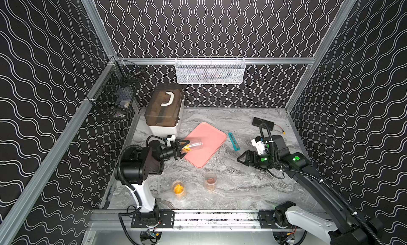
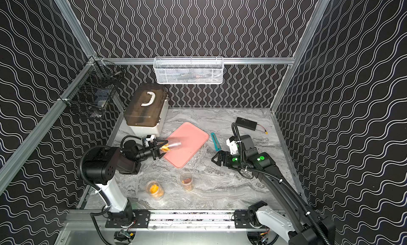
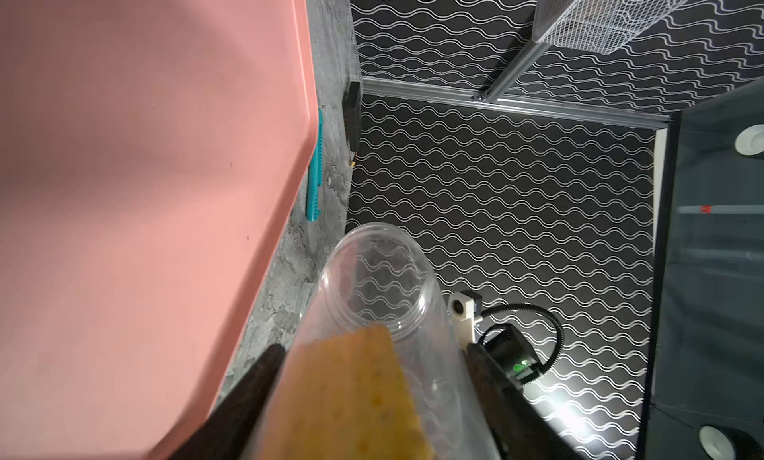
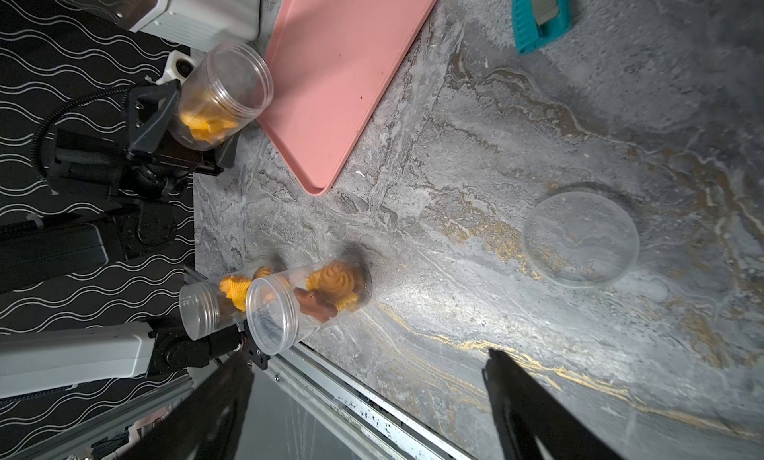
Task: Pour the cookies out of the jar
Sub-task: Pour the cookies in the jar onto the tray.
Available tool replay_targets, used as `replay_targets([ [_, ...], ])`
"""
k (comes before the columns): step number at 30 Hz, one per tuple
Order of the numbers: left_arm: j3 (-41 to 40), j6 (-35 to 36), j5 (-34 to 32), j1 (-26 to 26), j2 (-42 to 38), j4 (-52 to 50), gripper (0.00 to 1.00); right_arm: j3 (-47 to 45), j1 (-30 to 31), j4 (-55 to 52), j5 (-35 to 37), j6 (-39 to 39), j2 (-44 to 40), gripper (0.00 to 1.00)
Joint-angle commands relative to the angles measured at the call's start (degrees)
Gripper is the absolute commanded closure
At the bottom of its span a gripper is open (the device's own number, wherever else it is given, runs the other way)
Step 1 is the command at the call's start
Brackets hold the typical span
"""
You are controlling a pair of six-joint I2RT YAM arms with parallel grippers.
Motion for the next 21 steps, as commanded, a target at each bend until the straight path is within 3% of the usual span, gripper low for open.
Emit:
replay_targets([
  [1,0.70,4.63,0.36,0.43,-0.76,-3.98,0.71,-0.29,0.07,1.88,-0.75,1.19,-0.07,0.09],
  [14,3.19,17.60,-3.36,1.99,-5.79,-25.06,0.71,-1.31,0.14,5.54,-2.07,2.96,2.23,0.10],
  [21,4.39,20.28,-3.93,1.90,-5.54,-28.83,0.71,-1.28,0.14,4.94,-1.80,2.37,2.29,0.10],
])
